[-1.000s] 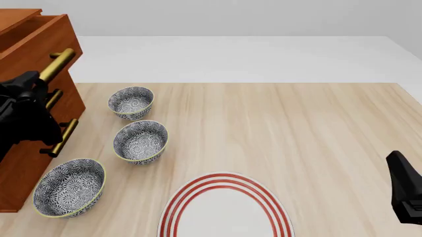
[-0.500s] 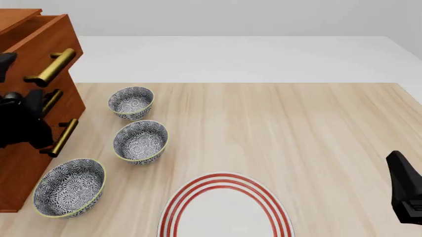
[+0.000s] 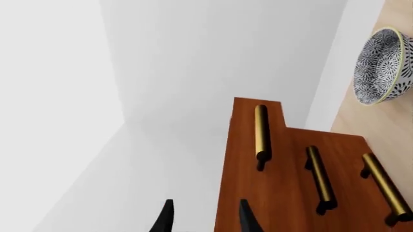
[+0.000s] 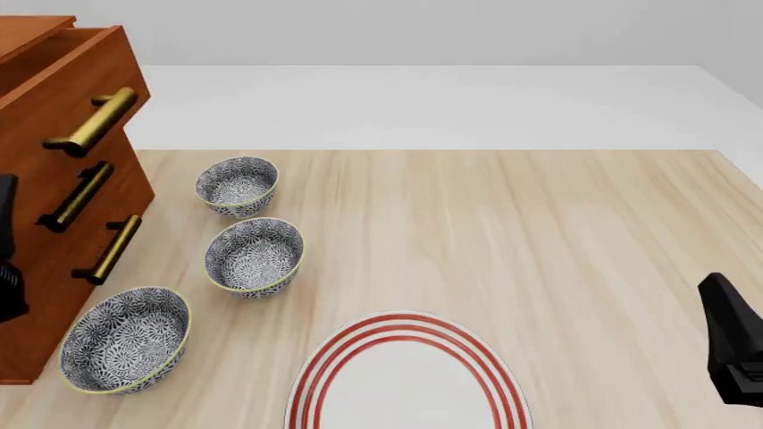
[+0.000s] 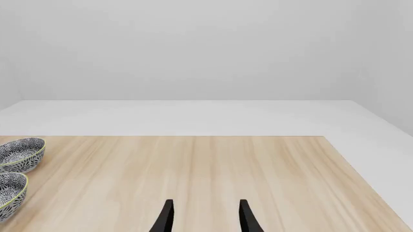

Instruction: Open the top drawer of the cabinet.

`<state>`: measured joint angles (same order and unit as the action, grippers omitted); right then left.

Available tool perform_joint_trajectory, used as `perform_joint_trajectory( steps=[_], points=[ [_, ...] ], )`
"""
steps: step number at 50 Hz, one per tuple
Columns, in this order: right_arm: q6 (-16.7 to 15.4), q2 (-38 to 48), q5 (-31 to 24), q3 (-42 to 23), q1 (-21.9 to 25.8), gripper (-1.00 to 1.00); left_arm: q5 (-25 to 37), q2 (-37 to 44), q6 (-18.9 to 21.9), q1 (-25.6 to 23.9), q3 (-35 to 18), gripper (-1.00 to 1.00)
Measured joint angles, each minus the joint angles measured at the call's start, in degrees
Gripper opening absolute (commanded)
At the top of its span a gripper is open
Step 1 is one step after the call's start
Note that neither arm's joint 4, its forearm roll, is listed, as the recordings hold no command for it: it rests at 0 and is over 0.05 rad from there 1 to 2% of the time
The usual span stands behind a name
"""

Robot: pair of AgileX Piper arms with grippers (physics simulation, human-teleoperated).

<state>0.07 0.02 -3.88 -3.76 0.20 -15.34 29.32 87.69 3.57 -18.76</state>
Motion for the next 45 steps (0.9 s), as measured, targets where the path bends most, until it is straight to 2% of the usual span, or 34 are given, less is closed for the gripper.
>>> perform_joint_trajectory(
  steps=[8, 22, 36, 45],
  points=[
    [0.0, 0.0, 0.0, 0.0, 0.0, 1.00, 6.0, -5.2, -1.9, -0.1, -2.0, 1.00],
    [0.0, 0.0, 0.0, 0.0, 0.0, 1.00, 12.8, -9.6, -9.8, -1.8, -8.9, 1.00],
    [0.0, 0.0, 0.0, 0.0, 0.0, 1.00, 22.6, -10.0, -30.6, -2.1, -20.3, 1.00],
    [0.0, 0.0, 0.0, 0.0, 0.0, 1.00, 32.4, -5.4, -46.0, 1.0, -30.7, 1.00]
  ],
)
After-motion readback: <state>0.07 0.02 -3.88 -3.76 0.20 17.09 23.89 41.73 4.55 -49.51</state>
